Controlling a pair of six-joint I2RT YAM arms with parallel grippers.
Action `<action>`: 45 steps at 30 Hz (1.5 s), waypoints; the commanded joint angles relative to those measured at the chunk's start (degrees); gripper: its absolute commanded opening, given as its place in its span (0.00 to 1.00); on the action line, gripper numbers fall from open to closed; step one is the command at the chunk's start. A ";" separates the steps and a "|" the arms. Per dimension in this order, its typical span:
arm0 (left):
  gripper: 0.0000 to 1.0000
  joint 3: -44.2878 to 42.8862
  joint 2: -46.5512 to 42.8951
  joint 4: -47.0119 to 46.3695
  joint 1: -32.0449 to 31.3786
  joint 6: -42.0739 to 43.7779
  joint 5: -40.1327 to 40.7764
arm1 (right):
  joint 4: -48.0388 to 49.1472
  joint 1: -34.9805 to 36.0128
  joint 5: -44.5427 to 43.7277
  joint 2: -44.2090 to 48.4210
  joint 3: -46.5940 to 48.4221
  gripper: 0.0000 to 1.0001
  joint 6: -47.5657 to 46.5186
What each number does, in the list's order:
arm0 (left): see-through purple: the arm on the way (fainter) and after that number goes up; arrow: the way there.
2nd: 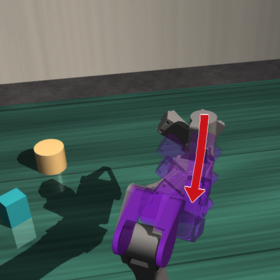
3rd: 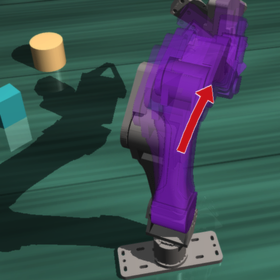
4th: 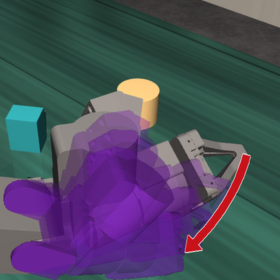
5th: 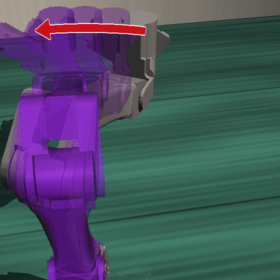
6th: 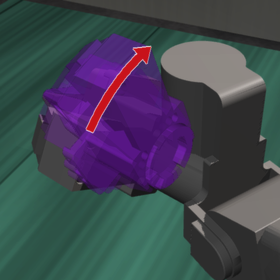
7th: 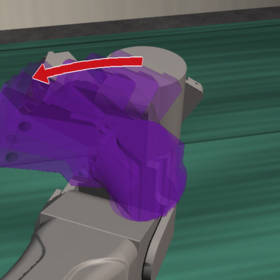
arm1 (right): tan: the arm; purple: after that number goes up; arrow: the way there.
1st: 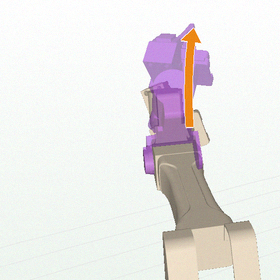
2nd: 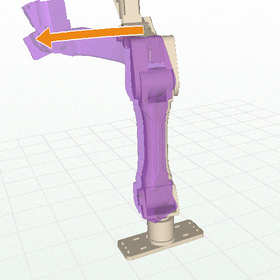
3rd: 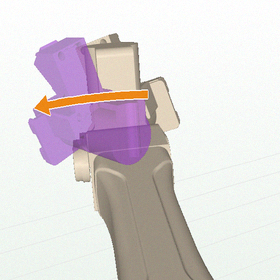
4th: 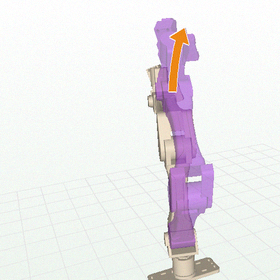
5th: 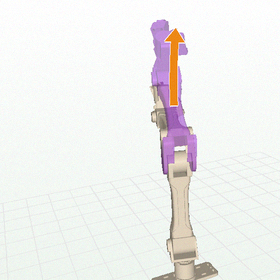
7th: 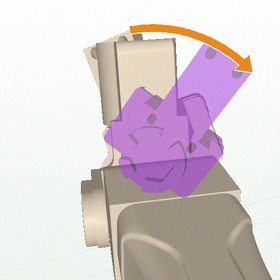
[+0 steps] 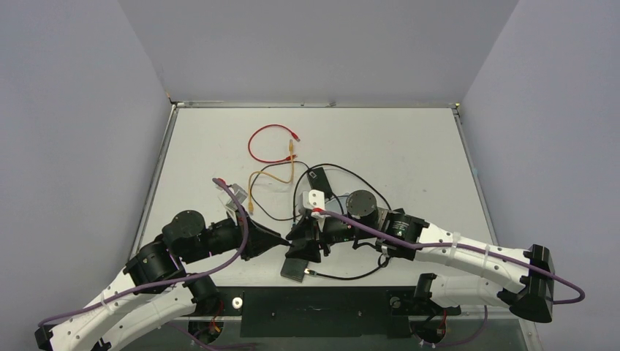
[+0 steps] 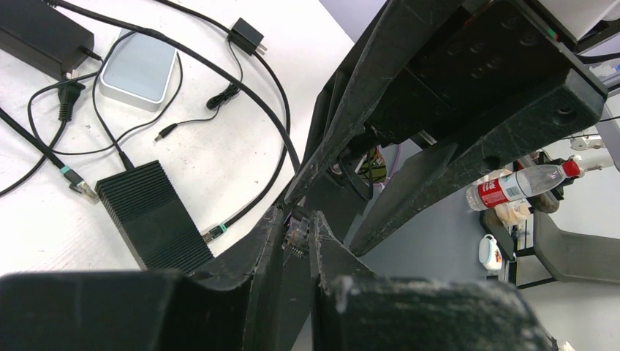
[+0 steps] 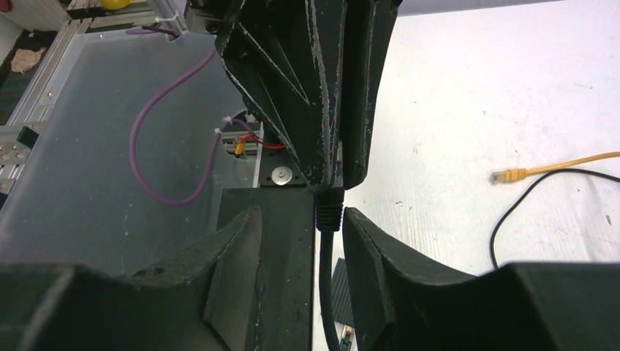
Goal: Insert the plug into the switch port
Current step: Pick up the connector from the center of the board.
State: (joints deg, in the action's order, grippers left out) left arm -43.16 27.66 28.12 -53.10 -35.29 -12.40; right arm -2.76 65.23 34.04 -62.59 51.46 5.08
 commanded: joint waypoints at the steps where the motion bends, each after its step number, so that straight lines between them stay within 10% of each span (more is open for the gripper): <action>1: 0.00 -2.10 -0.71 -1.55 0.00 0.50 -0.22 | 6.44 -0.02 -0.51 -0.70 0.05 0.40 1.16; 11: 0.00 -2.27 -1.53 -1.13 0.02 0.48 -0.02 | 6.49 0.03 -0.17 -3.02 1.12 0.32 1.17; 18: 0.00 -1.98 -1.82 -0.98 0.02 0.61 0.00 | 6.59 0.16 0.56 -3.29 1.20 0.00 1.01; 23: 0.00 -1.74 -2.25 -0.73 0.01 0.41 0.98 | 7.88 0.20 -0.13 -2.38 0.17 0.00 0.73; 29: 0.45 -1.51 -3.38 -0.92 0.02 -0.58 3.91 | -0.02 0.30 -5.91 -0.15 1.33 0.00 -3.23; 45: 0.47 2.96 1.08 -0.19 0.08 -5.06 15.55 | -24.94 5.33 -39.02 1.36 0.61 0.00 -8.92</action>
State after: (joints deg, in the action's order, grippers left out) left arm -41.47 26.92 28.53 -53.15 -38.44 -2.70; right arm -23.57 69.06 4.75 -60.23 51.55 -3.57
